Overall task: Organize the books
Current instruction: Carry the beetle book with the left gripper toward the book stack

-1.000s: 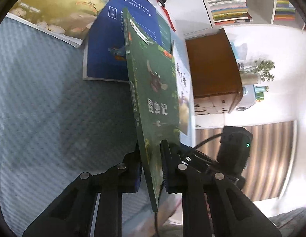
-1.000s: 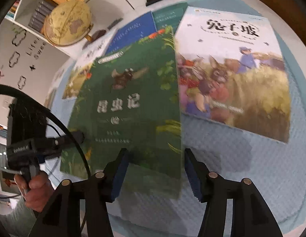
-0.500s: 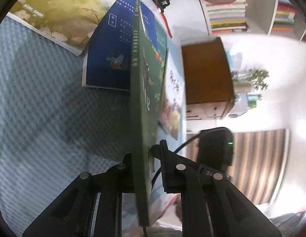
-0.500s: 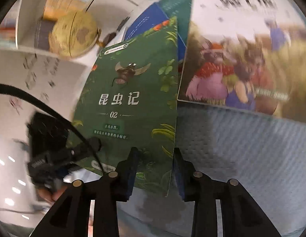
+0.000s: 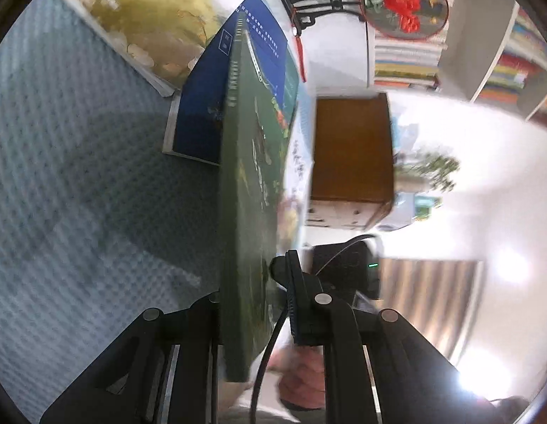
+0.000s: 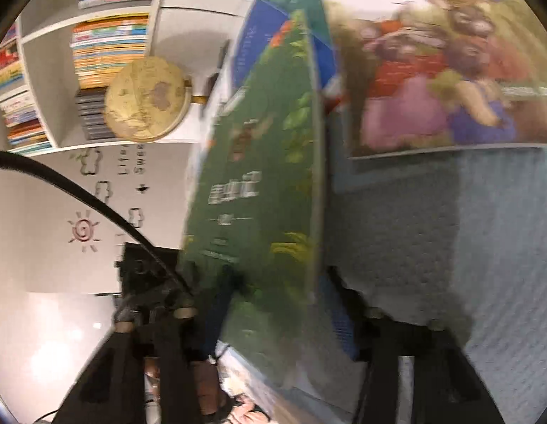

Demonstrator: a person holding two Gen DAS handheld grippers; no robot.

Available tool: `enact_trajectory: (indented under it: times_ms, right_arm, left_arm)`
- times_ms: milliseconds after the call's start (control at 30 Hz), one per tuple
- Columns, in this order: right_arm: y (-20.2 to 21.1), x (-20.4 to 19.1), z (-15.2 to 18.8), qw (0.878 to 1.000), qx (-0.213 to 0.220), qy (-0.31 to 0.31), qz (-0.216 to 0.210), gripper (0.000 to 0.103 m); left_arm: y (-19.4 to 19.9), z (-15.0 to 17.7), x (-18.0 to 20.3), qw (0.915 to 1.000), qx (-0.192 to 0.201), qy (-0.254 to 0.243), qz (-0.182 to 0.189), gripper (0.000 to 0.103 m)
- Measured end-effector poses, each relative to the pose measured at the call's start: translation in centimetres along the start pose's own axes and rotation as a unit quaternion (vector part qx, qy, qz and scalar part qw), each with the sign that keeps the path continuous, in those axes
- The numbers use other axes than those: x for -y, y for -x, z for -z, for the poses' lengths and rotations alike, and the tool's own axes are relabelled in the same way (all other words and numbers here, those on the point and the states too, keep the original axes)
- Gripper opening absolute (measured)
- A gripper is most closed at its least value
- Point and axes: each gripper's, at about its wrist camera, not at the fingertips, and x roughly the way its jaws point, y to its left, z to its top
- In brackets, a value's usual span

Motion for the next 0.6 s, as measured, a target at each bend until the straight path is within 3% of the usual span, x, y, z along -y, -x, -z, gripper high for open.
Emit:
enact_trajectory:
  times_ms: [67, 133, 267, 367, 600]
  right_arm:
    - [0.2, -1.3, 0.1, 0.999, 0.012, 0.026, 0.014, 0.02]
    - [0.3, -3.0, 0.4, 0.995, 0.02, 0.073, 0.069, 0.017]
    - [-0.6, -7.7, 2.3, 0.958, 0.027, 0.206, 0.196, 0.017]
    - [-1.3, -10.2, 4.0, 0.934, 0.033, 0.262, 0.239, 0.017]
    - [-2.9, -14.4, 8.0, 0.89, 0.045, 0.341, 0.301, 0.02]
  left_arm:
    - [0.0, 0.1, 0.7, 0.9979, 0.006, -0.03, -0.056, 0.013]
    - [-0.1, 0.2, 1.6, 0.991, 0.011, -0.071, -0.113, 0.021]
    - [-0.9, 1.3, 4.4, 0.9686, 0.013, -0.155, -0.194, 0.021]
    - [-0.3, 1.8, 6.0, 0.9576, 0.012, -0.193, -0.214, 0.023]
    - [3.1, 3.1, 8.0, 0.9441, 0.007, -0.254, -0.21, 0.023]
